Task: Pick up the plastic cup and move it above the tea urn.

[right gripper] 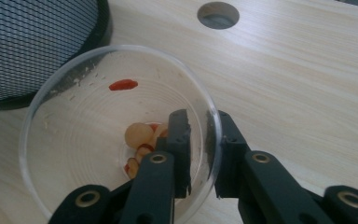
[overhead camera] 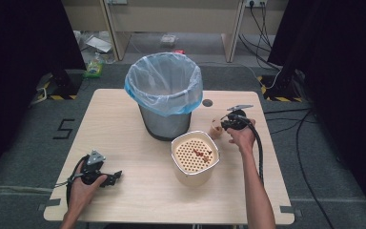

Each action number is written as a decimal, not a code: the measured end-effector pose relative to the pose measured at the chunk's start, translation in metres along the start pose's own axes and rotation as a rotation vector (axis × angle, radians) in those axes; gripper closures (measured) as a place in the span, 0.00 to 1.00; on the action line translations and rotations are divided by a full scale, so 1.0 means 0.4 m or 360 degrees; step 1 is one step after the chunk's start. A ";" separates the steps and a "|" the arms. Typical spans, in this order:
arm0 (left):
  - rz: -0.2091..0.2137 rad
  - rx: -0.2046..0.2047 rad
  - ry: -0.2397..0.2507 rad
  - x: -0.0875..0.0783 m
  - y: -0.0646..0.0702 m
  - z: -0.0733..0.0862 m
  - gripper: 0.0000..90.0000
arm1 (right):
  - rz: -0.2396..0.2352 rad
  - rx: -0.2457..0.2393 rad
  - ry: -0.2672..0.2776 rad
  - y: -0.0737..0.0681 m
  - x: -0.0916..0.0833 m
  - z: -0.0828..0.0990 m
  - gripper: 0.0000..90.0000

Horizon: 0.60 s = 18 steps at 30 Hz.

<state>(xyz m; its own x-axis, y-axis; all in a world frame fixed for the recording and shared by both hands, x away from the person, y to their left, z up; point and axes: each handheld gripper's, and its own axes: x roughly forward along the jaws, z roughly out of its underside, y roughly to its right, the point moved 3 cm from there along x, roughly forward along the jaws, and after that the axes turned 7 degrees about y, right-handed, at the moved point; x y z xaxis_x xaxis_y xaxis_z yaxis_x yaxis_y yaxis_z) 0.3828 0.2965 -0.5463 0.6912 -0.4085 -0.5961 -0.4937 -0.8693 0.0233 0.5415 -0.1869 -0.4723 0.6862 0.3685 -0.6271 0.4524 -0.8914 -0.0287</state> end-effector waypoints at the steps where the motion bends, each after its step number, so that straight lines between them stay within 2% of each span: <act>1: 0.0000 0.0000 0.0000 0.000 0.000 0.000 0.00 | -0.0010 -0.0010 0.0025 -0.002 -0.005 -0.001 0.93; 3: 0.0000 0.0000 0.0000 0.000 0.000 0.000 0.00 | -0.0023 -0.0037 0.0078 -0.005 -0.014 -0.005 0.97; 4: 0.0000 0.0000 0.0000 0.000 0.000 0.000 0.00 | 0.0025 -0.0109 0.0077 -0.006 -0.022 -0.008 0.97; 5: 0.0000 0.0000 0.0000 0.000 0.000 0.000 0.00 | 0.0036 -0.0128 0.0096 -0.006 -0.026 -0.010 0.97; 8: 0.0000 0.0000 0.0000 0.000 0.000 0.000 0.00 | 0.0064 -0.0145 0.0140 -0.006 -0.038 -0.017 0.97; 12: 0.0000 0.0001 0.0000 0.000 0.000 0.000 0.00 | 0.0112 -0.0206 0.0224 -0.008 -0.065 -0.035 0.97; 18: 0.0001 0.0002 0.0000 0.000 0.000 0.000 0.00 | 0.0146 -0.0218 0.0290 0.001 -0.088 -0.045 0.97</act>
<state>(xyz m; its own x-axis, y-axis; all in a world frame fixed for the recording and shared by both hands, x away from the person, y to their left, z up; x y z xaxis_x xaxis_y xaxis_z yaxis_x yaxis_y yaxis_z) 0.3830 0.2965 -0.5463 0.6910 -0.4090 -0.5960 -0.4947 -0.8688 0.0227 0.5277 -0.1954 -0.4365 0.8138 0.3405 -0.4710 0.4480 -0.8837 0.1352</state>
